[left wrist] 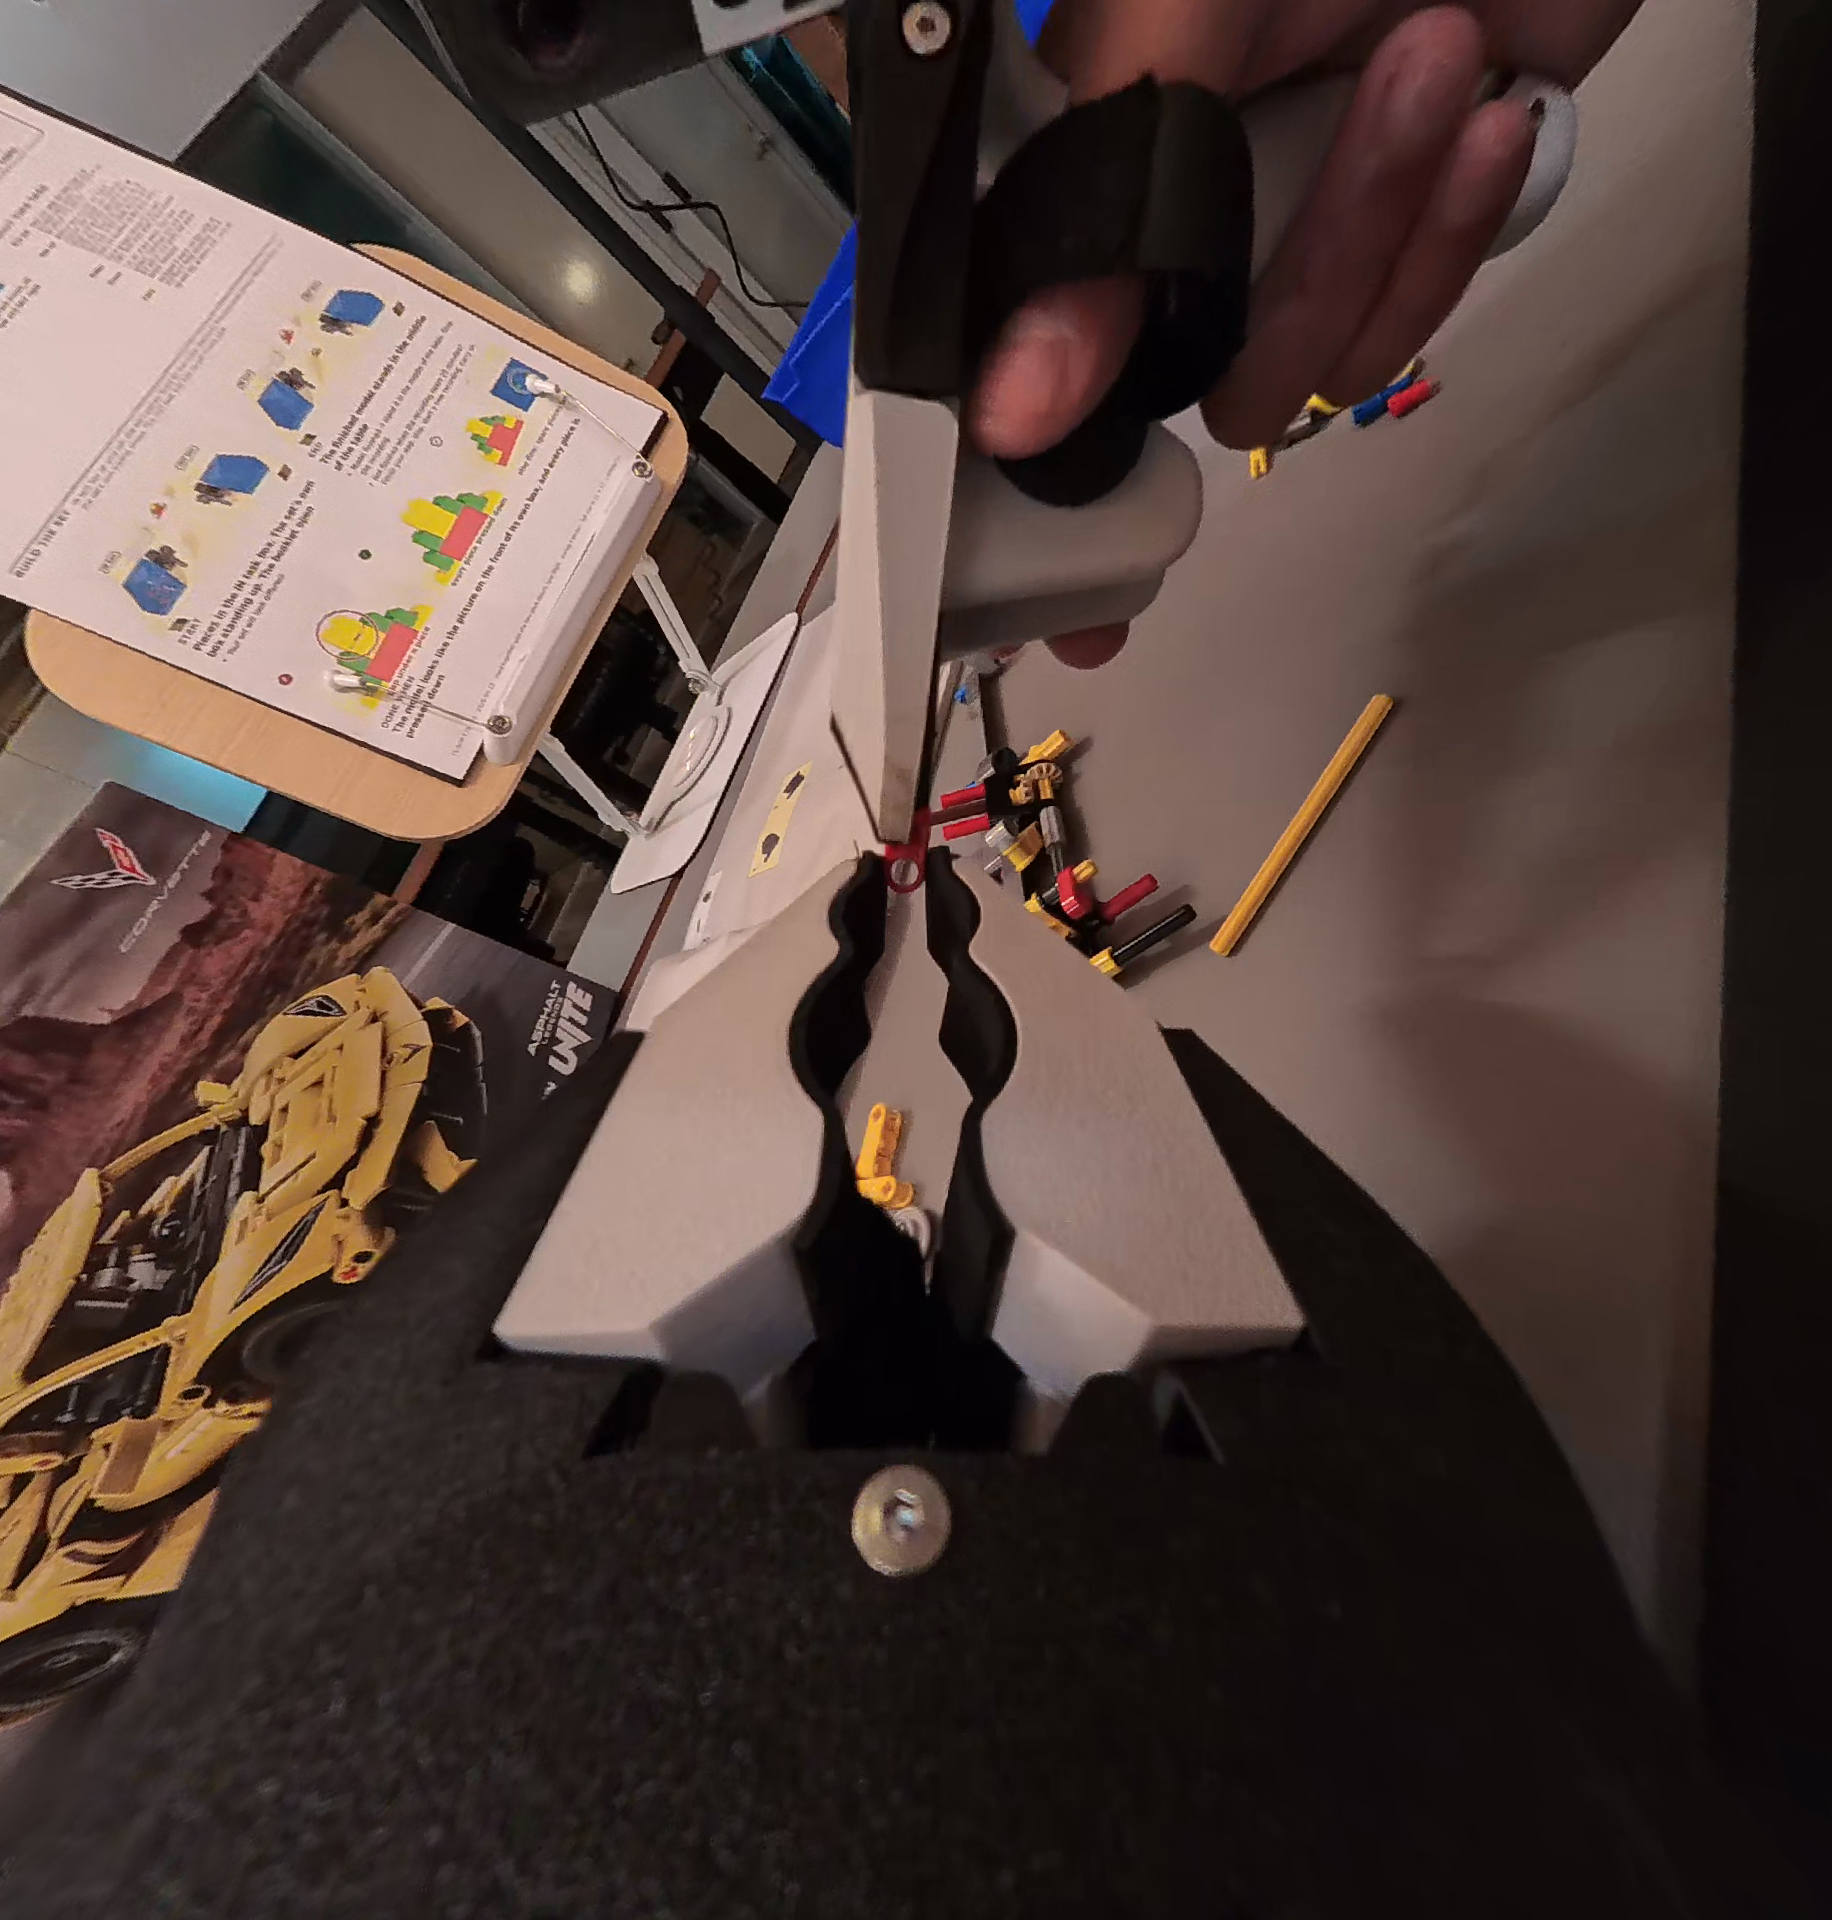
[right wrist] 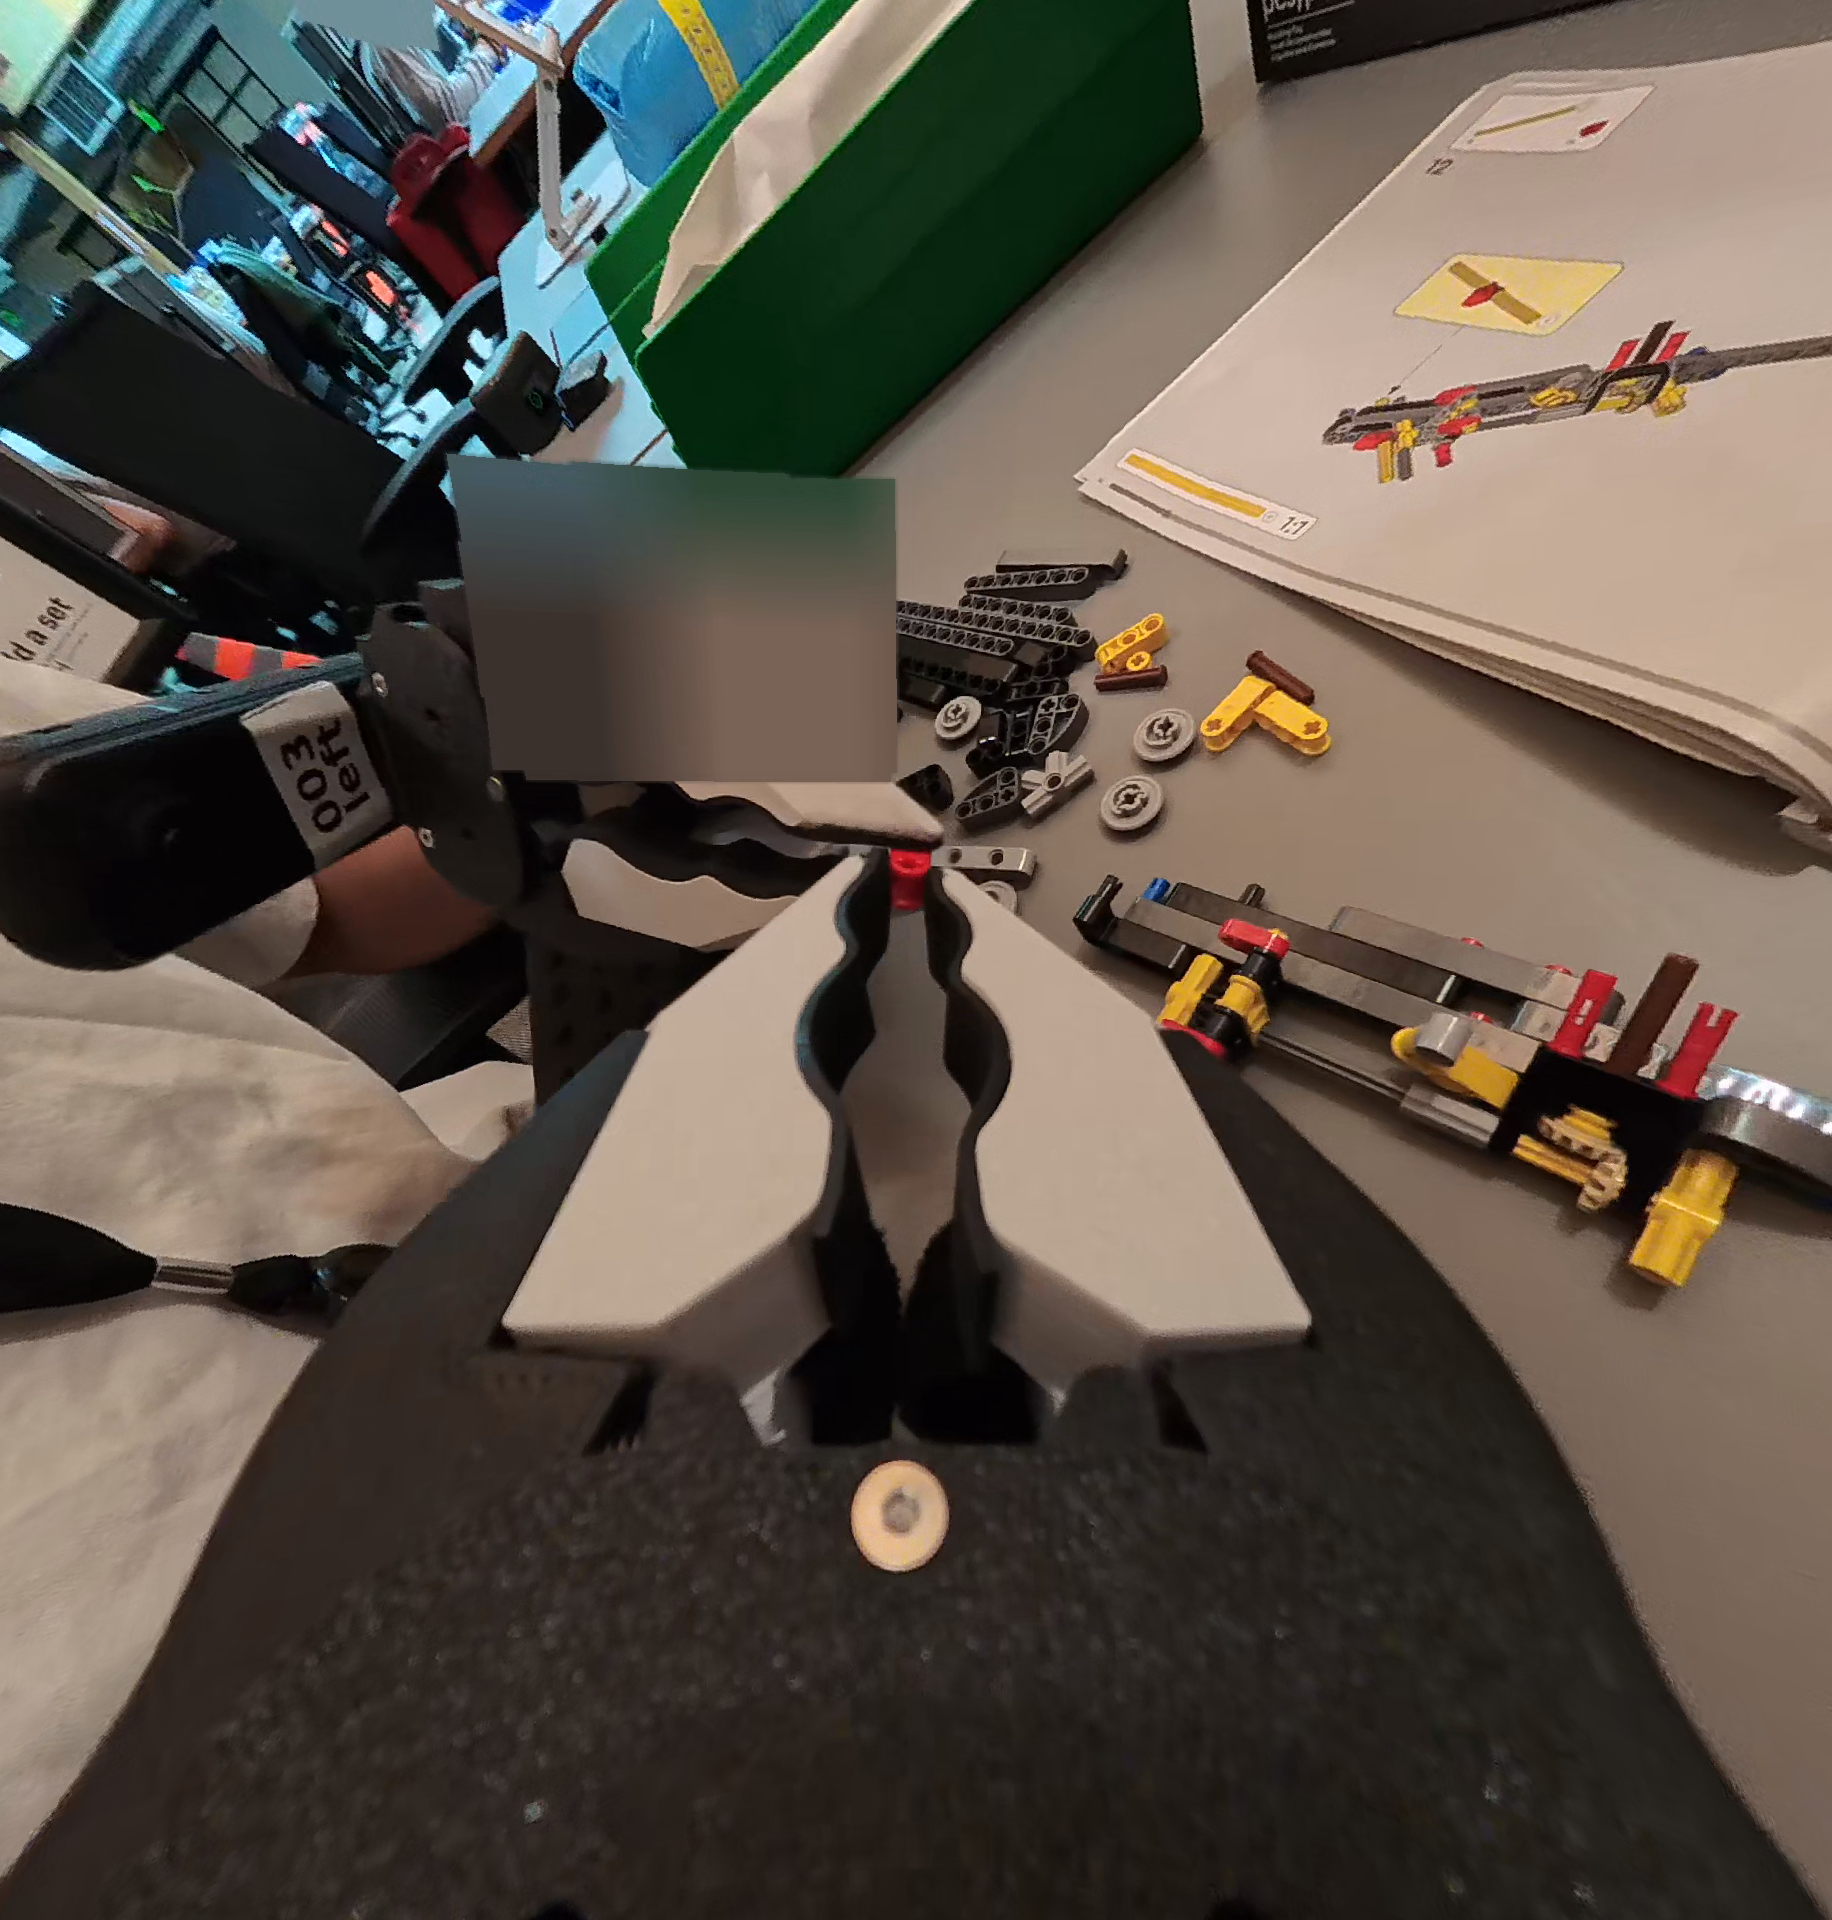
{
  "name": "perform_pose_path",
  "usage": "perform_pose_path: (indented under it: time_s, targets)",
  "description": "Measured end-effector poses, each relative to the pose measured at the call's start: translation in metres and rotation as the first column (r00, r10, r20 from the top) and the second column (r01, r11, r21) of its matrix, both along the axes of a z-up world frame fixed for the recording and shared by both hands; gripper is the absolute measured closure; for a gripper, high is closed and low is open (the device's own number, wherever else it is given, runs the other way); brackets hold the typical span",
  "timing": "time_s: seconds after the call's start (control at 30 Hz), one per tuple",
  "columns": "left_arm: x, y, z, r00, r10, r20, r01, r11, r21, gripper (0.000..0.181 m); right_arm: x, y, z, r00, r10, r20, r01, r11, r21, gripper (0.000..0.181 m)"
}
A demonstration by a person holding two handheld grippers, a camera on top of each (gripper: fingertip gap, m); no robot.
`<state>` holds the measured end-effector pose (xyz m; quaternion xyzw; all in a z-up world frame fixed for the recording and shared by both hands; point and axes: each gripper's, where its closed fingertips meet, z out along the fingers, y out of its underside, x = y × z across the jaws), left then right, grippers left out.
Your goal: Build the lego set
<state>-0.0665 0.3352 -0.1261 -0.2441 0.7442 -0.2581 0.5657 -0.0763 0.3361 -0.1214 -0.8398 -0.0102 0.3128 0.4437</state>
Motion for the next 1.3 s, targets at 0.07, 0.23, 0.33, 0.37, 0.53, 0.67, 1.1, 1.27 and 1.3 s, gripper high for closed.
perform_pose_path:
  time_s: [0.07, 0.23, 0.33, 0.37, 0.53, 0.67, 1.1, 1.27, 1.3]
  targets:
    - [0.0, 0.001, -0.001, 1.0, -0.008, -0.022, 0.007, 0.999, -0.045, 0.175, 0.003, -0.002, 0.0, 1.0, 0.019, -0.006, -0.019, 1.0, 0.0, 0.172]
    - [0.002, 0.025, -0.009, 0.99, 0.059, -0.128, -0.088, 0.968, -0.234, 0.175, 0.033, -0.034, -0.047, 0.921, 0.096, 0.377, -0.049, 0.99, -0.132, 0.16]
    - [0.004, 0.035, -0.021, 0.978, 0.102, -0.184, -0.145, 0.962, -0.232, 0.175, 0.021, -0.045, -0.072, 0.844, 0.111, 0.526, -0.039, 0.989, -0.145, 0.161]
    - [0.005, 0.035, -0.022, 0.976, 0.105, -0.193, -0.15, 0.959, -0.24, 0.176, 0.02, -0.045, -0.075, 0.819, 0.095, 0.565, -0.026, 0.991, -0.13, 0.163]
    - [0.004, 0.026, -0.026, 0.973, 0.052, -0.224, -0.119, 0.947, -0.299, 0.175, 0.02, -0.044, -0.09, 0.784, 0.066, 0.617, -0.002, 0.995, -0.104, 0.172]
    - [-0.002, 0.012, -0.037, 0.956, -0.035, -0.291, -0.063, 0.945, -0.321, 0.176, 0.023, -0.042, -0.09, 0.828, 0.054, 0.559, 0.01, 0.994, -0.112, 0.179]
    - [-0.026, -0.036, -0.079, 0.761, -0.187, -0.621, -0.051, 0.937, -0.346, 0.175, 0.013, -0.057, -0.054, 0.931, 0.061, 0.359, -0.06, 0.998, -0.012, 0.18]
    - [-0.026, -0.043, -0.084, 0.725, -0.178, -0.665, -0.05, 0.95, -0.309, 0.175, 0.015, -0.058, -0.056, 0.939, 0.024, 0.344, -0.023, 1.0, -0.006, 0.18]
    - [-0.026, -0.044, -0.085, 0.717, -0.18, -0.673, -0.055, 0.948, -0.312, 0.175, 0.014, -0.058, -0.057, 0.938, 0.022, 0.346, -0.022, 1.0, -0.004, 0.18]
